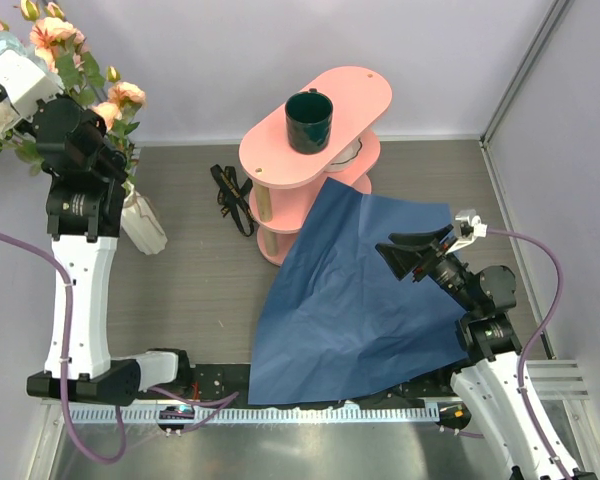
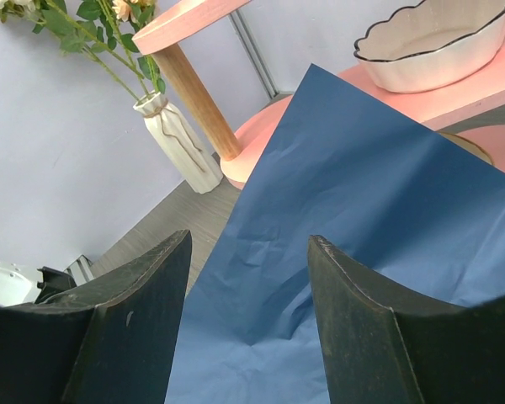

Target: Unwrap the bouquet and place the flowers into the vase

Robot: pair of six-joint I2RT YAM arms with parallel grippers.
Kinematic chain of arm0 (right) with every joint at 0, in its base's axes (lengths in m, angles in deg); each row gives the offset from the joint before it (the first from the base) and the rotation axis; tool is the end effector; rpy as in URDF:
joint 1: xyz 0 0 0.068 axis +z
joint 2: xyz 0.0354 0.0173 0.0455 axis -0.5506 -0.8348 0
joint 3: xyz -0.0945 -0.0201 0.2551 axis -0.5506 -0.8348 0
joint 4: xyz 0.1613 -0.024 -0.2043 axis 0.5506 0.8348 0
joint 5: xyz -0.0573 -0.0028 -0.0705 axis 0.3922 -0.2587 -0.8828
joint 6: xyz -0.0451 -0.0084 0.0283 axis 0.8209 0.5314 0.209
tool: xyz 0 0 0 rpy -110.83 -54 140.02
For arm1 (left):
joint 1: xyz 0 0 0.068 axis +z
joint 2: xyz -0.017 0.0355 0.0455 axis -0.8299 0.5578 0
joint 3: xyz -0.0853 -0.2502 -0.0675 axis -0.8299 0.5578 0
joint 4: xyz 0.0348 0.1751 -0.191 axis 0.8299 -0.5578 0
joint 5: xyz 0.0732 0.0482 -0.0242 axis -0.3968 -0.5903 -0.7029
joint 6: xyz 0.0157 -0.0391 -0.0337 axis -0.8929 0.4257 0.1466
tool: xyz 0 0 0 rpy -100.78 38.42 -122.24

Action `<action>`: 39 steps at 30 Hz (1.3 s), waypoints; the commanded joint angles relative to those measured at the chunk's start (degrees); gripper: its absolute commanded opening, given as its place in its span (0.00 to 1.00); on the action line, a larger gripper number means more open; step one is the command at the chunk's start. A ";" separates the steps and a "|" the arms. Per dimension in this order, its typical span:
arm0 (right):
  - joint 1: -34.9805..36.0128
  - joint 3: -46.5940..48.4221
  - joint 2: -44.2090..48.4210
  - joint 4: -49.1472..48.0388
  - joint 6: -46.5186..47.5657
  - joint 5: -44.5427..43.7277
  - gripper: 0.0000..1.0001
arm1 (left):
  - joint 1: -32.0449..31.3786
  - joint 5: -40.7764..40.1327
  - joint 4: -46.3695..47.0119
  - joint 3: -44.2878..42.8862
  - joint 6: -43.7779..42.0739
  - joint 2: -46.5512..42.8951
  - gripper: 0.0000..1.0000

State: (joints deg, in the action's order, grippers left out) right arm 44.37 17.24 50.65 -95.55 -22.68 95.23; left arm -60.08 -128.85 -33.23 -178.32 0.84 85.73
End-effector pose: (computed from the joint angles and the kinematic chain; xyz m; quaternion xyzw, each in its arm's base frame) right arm 0.1210 0.0425 0.3036 -0.0999 0.6367 0.4299 0.6323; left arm 0.2121 0.0129 0.5596 -0.3531 0.5465 0.1930 0.7344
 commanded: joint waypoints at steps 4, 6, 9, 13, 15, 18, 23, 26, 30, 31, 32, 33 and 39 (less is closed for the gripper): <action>1.17 0.67 1.33 -1.13 1.67 -1.58 0.63 | 0.30 -6.65 6.96 -2.94 -6.94 1.86 0.00; 1.25 0.67 1.24 -1.13 1.67 -1.67 0.63 | 0.30 -7.53 9.66 -1.45 -9.57 2.03 0.00; 1.43 0.67 1.16 -0.95 1.76 -1.49 0.63 | 0.30 -7.62 13.37 1.19 -11.68 2.47 0.00; 1.34 0.67 0.89 -0.95 1.76 -1.58 0.63 | 0.30 -8.50 14.25 2.07 -11.77 4.40 0.00; 1.34 0.67 0.89 -0.95 1.84 -1.58 0.63 | 0.47 -9.02 14.69 2.69 -11.60 5.46 0.00; 1.17 0.67 0.63 -0.95 1.84 -1.75 0.63 | 0.82 -10.51 15.31 4.00 -11.16 6.51 0.00; 1.34 0.58 0.28 -0.95 1.84 -1.84 0.63 | 1.62 -10.69 15.84 5.94 -9.49 7.48 0.00; 1.26 0.58 0.28 -1.04 1.84 -1.76 0.63 | 1.70 -11.05 15.92 7.25 -8.78 7.83 0.00; 1.34 0.58 0.36 -1.04 1.84 -2.02 0.63 | 1.70 -12.36 15.75 9.19 -8.08 8.89 0.02; 1.34 0.58 0.36 -0.86 1.84 -2.11 0.63 | 1.70 -13.32 15.75 10.06 -7.73 9.15 0.06; 1.34 0.67 0.36 -0.78 1.93 -2.28 0.63 | 1.70 -13.68 15.75 10.42 -7.56 9.33 0.08; 1.34 0.67 0.36 -0.69 1.93 -2.46 0.63 | 1.70 -13.77 15.75 10.77 -7.47 9.42 0.11; 1.34 0.76 -0.07 -0.07 2.20 -3.07 0.63 | 1.70 -12.55 6.45 10.34 0.59 10.03 0.68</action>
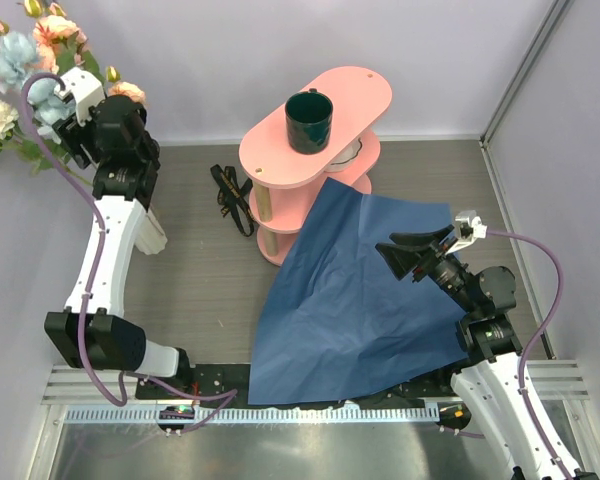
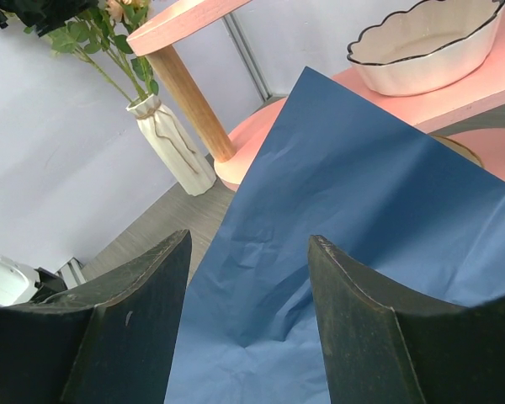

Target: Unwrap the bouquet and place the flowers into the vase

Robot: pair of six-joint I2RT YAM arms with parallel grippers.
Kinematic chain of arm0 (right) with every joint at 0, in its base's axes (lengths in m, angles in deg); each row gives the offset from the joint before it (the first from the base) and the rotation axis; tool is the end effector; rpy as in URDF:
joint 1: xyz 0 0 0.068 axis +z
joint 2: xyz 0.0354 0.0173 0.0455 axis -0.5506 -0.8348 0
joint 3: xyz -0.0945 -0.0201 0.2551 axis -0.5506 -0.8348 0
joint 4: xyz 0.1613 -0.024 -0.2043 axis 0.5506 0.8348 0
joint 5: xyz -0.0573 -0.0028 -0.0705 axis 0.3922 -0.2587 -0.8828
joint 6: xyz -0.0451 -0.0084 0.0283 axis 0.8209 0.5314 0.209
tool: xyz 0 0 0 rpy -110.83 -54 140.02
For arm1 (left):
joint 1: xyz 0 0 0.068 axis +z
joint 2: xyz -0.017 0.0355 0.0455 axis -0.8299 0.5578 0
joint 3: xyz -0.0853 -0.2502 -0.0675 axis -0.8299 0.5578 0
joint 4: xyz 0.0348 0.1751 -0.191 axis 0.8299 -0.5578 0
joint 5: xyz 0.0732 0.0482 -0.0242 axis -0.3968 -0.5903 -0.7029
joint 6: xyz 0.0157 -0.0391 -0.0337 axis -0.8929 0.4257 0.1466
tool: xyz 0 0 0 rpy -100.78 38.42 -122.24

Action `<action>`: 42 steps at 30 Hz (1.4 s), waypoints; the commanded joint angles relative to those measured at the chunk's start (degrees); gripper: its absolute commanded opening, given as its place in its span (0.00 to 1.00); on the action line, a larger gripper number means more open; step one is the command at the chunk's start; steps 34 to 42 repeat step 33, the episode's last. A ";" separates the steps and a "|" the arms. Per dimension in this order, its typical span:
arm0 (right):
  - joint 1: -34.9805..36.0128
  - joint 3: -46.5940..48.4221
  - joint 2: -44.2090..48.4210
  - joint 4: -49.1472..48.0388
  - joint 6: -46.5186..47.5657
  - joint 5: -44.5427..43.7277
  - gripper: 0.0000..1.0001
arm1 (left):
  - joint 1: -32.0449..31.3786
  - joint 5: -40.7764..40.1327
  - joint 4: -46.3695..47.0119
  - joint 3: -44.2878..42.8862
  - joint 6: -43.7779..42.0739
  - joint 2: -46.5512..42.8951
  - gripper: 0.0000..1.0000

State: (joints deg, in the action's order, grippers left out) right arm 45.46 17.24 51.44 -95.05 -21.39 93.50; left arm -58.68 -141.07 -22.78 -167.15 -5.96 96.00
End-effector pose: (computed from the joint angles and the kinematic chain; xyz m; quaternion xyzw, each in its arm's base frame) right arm 0.1185 0.0435 0.3043 -0.1022 0.6335 0.4214 0.6408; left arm 0.3047 0.0180 0.4733 -0.3676 0.5940 0.3431 0.6280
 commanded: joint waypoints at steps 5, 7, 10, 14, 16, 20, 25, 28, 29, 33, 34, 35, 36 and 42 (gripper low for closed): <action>0.16 1.54 -2.26 1.61 1.52 -2.92 0.64 | 0.22 2.83 -15.51 -3.03 16.28 -1.73 0.99; 0.25 2.95 -2.97 3.63 2.05 -5.55 0.64 | 0.30 4.94 -20.16 -2.95 21.20 -3.66 1.00; 0.34 5.76 -4.55 9.08 2.40 -11.07 0.65 | 0.22 10.20 -25.44 -1.03 28.74 -7.96 1.00; 0.25 10.50 -6.74 21.80 2.05 -20.13 0.68 | 0.22 23.73 -25.20 4.52 32.99 -15.60 1.00; 0.16 12.96 -7.71 25.51 2.05 -22.43 0.70 | 0.22 32.84 -23.10 7.67 33.87 -19.46 1.00; 0.25 14.46 -6.23 32.37 1.17 -25.69 0.79 | 0.22 44.22 -22.56 9.36 34.75 -22.39 1.00; 0.16 16.40 -1.31 37.30 0.64 -29.12 0.89 | 0.22 62.13 -19.24 9.71 36.24 -25.46 1.00; 0.25 17.89 0.45 38.53 1.17 -29.12 0.91 | 0.22 77.42 -11.68 12.69 39.93 -28.62 1.00; 0.25 18.24 1.33 38.62 2.13 -28.69 0.91 | 0.13 85.03 -9.05 13.74 41.33 -29.93 1.00; 0.16 21.23 3.79 39.42 5.20 -24.48 0.92 | -0.92 99.15 7.62 19.89 49.14 -33.28 1.00; 0.16 21.23 3.79 39.42 5.20 -24.48 0.92 | -0.92 99.15 7.62 19.89 49.14 -33.28 1.00; 0.16 21.23 3.79 39.42 5.20 -24.48 0.92 | -0.92 99.15 7.62 19.89 49.14 -33.28 1.00; 0.16 21.23 3.79 39.42 5.20 -24.48 0.92 | -0.92 99.15 7.62 19.89 49.14 -33.28 1.00; 0.16 21.23 3.79 39.42 5.20 -24.48 0.92 | -0.92 99.15 7.62 19.89 49.14 -33.28 1.00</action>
